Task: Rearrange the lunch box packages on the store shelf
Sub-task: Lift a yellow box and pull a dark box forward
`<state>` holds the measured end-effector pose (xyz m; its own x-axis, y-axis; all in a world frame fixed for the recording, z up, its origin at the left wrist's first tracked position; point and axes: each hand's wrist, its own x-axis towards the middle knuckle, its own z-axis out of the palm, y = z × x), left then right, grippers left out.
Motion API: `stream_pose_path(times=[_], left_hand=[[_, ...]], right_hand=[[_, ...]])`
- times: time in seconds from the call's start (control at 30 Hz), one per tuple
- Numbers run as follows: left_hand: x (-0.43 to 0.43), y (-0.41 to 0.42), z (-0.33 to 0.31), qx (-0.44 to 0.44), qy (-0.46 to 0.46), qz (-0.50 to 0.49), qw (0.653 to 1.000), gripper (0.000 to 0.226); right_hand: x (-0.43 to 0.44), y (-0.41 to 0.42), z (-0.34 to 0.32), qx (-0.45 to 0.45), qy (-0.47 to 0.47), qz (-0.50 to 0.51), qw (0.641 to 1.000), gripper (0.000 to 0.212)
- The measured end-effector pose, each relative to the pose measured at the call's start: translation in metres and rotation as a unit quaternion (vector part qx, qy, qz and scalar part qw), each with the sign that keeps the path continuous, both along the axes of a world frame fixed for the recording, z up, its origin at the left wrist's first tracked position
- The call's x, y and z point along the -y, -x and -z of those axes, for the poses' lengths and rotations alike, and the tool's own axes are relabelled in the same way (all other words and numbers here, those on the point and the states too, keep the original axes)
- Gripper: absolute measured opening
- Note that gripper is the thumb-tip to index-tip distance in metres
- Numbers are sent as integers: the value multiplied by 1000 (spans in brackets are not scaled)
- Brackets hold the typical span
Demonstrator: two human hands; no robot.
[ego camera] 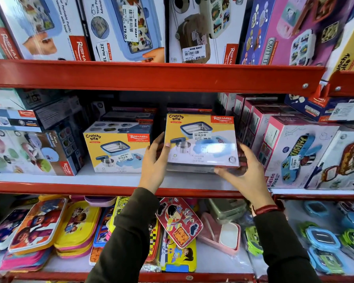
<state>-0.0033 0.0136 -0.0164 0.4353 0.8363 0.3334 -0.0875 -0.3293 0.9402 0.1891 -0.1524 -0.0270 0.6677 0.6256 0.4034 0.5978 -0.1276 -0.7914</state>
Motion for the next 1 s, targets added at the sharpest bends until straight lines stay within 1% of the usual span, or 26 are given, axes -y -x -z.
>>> stream_pose_path(times=[0.17,0.2,0.27,0.3,0.37,0.4,0.43,0.53,0.63,0.73,0.8,0.9,1.0], left_hand=[[6,16,-7,32,4,60,998,50],[7,18,-6,25,-2,71,997,51],[8,24,-3,-12,-31,90,995,51],[8,26,-2,-33,-53,92,994,57],[6,28,1,-65,-112,65,989,73],[4,27,3,-70,-133,46,988,75],[3,25,4,-65,-141,32,987,73],[1,22,2,-26,-124,0,992,58],[2,19,-1,-8,-110,-41,993,49],[7,14,-5,25,-82,-81,993,39],[7,9,-5,43,-63,-95,993,36],[1,3,-1,42,-37,-101,993,34],[-4,-3,7,7,-24,-113,993,29]], right_hand=[[-6,-1,-6,-48,-56,1,997,79],[-7,0,-9,-53,-66,5,996,77],[-10,1,-13,-59,-78,14,995,82],[-11,2,-16,-63,-80,17,995,81],[-14,3,-19,-70,-88,22,993,63],[-14,4,-20,-72,-91,27,993,55],[-14,5,-20,-74,-98,28,992,52],[-12,8,-17,-91,-125,21,988,57],[-8,10,-10,-95,-145,-1,985,49],[-10,8,-2,-80,-136,10,987,42],[-13,6,2,-61,-124,25,990,50],[-19,1,9,-54,-122,49,990,52],[-25,-4,13,-50,-109,53,991,52]])
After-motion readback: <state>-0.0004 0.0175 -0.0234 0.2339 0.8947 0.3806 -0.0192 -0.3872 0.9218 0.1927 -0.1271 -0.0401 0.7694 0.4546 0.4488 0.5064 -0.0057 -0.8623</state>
